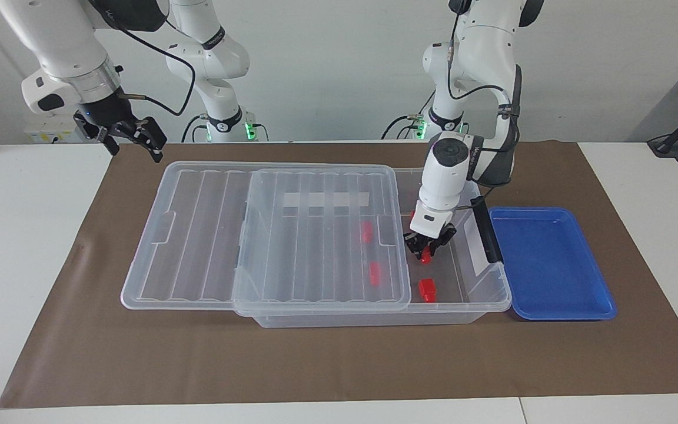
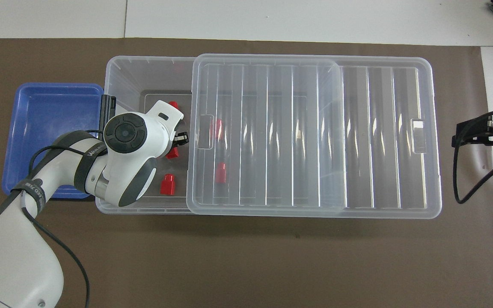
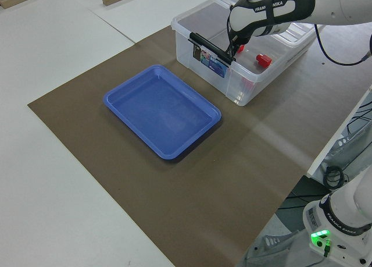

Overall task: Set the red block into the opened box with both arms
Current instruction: 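Lower the red block into the clear box and open the left gripper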

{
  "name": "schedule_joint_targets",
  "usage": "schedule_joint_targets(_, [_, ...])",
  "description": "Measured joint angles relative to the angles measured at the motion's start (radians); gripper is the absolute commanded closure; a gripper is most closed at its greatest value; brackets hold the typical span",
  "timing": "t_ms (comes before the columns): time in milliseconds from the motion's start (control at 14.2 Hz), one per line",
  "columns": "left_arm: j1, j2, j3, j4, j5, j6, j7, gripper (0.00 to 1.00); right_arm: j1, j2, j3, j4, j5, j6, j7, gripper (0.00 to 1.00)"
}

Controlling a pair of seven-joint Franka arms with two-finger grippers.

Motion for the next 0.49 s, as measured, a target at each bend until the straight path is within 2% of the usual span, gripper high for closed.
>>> schedule_joint_targets(70, [0.0, 0.0, 0.0, -0.006, 0.0, 0.006, 0.0, 0.82, 0.0, 0.0, 0.0, -0.001, 0.0, 0.007, 0.0, 0.0])
schedule_joint_targets(141, [0.0, 0.0, 0.0, -0.009, 0.0, 0.01, 0.0, 0.62, 0.0, 0.0, 0.0, -0.002, 0.0, 0.012, 0.0, 0.0])
schedule_joint_targets(281, [0.0, 0.0, 0.0, -0.01, 0.0, 0.012, 0.0, 0.0, 0.0, 0.0, 0.0, -0.003, 0.0, 0.013, 0.0, 0.0])
schedule_joint_targets(493, [0.0, 0.0, 0.001, -0.01, 0.0, 0.019, -0.039, 0.0, -0.001, 0.0, 0.0, -0.004, 0.0, 0.014, 0.0, 0.0])
